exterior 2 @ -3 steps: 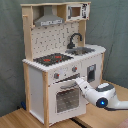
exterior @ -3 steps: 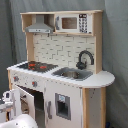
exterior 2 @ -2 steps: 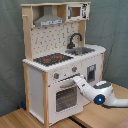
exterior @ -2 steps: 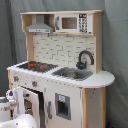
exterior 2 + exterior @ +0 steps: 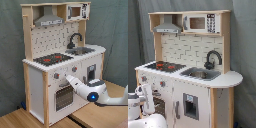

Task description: Play with the kitchen

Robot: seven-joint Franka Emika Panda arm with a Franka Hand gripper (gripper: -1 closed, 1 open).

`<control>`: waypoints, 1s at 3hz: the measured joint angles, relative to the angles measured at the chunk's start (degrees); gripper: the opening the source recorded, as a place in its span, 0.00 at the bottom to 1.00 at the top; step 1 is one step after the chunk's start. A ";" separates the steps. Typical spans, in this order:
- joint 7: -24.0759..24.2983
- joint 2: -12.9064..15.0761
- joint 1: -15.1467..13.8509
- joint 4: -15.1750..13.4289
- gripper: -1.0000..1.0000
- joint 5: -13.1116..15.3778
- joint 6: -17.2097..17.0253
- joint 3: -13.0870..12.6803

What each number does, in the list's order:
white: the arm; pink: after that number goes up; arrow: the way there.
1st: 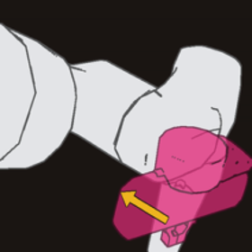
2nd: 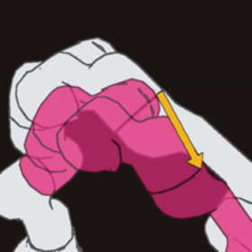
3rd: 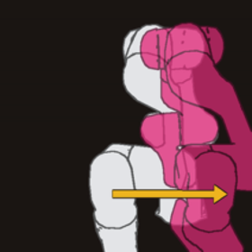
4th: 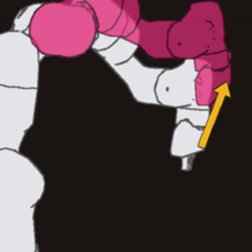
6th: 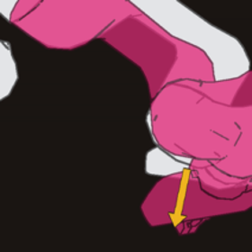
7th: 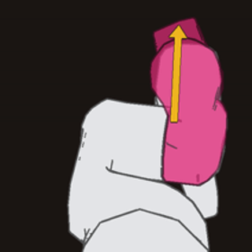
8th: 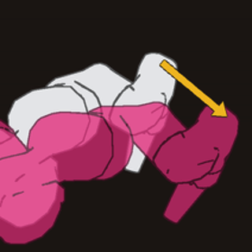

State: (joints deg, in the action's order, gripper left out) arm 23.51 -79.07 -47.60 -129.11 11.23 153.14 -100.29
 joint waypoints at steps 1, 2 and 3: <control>-3.12 0.03 4.67 0.30 1.00 -0.05 -1.87 0.05; -3.20 0.04 9.43 -0.80 1.00 -0.05 -5.07 0.34; -7.02 -0.18 13.48 -1.05 1.00 0.34 -6.61 3.58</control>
State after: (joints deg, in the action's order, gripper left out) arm 16.49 -79.25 -34.12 -130.16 11.57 146.53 -96.71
